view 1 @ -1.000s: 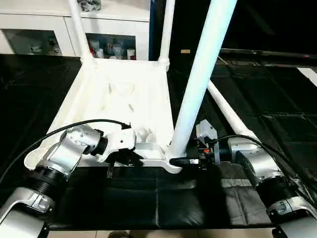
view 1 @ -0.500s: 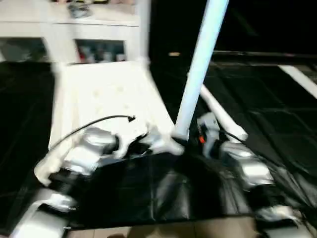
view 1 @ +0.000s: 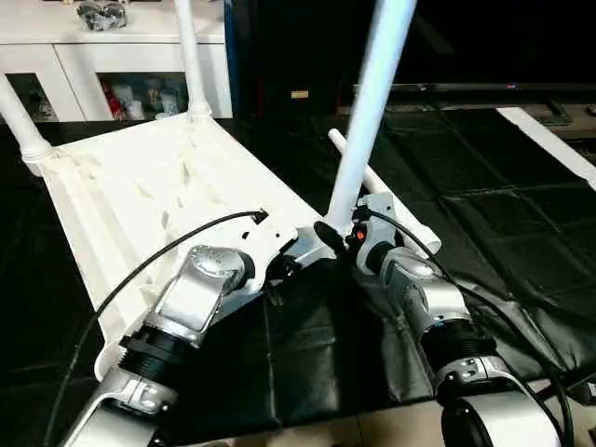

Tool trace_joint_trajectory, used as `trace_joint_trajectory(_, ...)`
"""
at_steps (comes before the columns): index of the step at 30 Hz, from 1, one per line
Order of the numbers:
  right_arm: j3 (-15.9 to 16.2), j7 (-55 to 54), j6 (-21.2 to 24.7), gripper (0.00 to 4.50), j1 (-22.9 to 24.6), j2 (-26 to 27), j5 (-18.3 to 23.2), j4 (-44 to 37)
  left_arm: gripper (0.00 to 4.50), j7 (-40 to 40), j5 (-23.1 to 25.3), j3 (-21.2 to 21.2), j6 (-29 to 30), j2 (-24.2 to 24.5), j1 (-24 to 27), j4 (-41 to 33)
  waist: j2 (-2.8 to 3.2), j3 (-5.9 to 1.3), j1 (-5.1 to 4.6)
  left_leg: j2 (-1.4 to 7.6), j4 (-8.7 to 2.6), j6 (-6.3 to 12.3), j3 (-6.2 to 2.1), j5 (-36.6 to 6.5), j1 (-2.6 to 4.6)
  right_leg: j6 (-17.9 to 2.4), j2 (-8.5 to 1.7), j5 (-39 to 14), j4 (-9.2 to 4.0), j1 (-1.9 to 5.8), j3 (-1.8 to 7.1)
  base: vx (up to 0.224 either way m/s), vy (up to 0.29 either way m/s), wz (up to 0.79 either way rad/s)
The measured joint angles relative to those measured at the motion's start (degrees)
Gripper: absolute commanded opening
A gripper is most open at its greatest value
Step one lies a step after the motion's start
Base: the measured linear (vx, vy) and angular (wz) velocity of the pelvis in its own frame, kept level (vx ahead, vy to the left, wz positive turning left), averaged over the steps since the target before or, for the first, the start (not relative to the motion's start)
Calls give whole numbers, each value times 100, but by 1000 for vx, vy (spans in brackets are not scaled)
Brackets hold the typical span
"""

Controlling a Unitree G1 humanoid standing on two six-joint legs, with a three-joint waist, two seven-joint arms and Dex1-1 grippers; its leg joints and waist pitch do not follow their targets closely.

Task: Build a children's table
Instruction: Rotate leg to tighten

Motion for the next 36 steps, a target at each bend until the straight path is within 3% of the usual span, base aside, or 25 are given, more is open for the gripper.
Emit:
trace_joint_trajectory(5,119,613,-91,422,351,-292,41,-387,0,-282,-17,-48,-376,202,-12,86,0,0,109,2,-34,-2,15,2,-15,-16,2,9,5,-30,4,0,0,0)
trace_joint_trajectory(6,159,968,-119,441,591,-507,112,-629,0,-461,-53,-100,-587,308,-46,182,1,0,179,3,-36,-2,23,2,-16,-16,2,7,3,-31,4,0,0,0)
trace_joint_trajectory(16,329,3285,4,447,1421,-1945,559,-1722,0,-1922,-259,-244,-1800,1332,-113,553,19,9,336,4,-32,-3,42,2,-31,-15,0,7,1,-40,23,0,0,0)
trace_joint_trajectory(20,408,3783,-14,447,1431,-2225,619,-1866,0,-2497,-349,-285,-2185,1559,-117,699,20,8,429,9,-27,-2,51,2,-28,-6,-1,1,1,-30,27,0,0,0)
trace_joint_trajectory(24,761,4155,-291,447,1324,-2355,455,-1861,0,-3085,-463,-471,-2649,1692,-174,871,19,8,523,8,-22,-2,66,2,-29,-7,-1,2,8,-24,55,0,0,0)
trace_joint_trajectory(36,1457,5017,-541,447,1015,-2342,224,-1735,0,-3578,-424,-753,-3308,1567,-433,1285,17,6,536,5,-7,0,77,3,-29,4,-1,-5,28,-15,86,0,0,0)
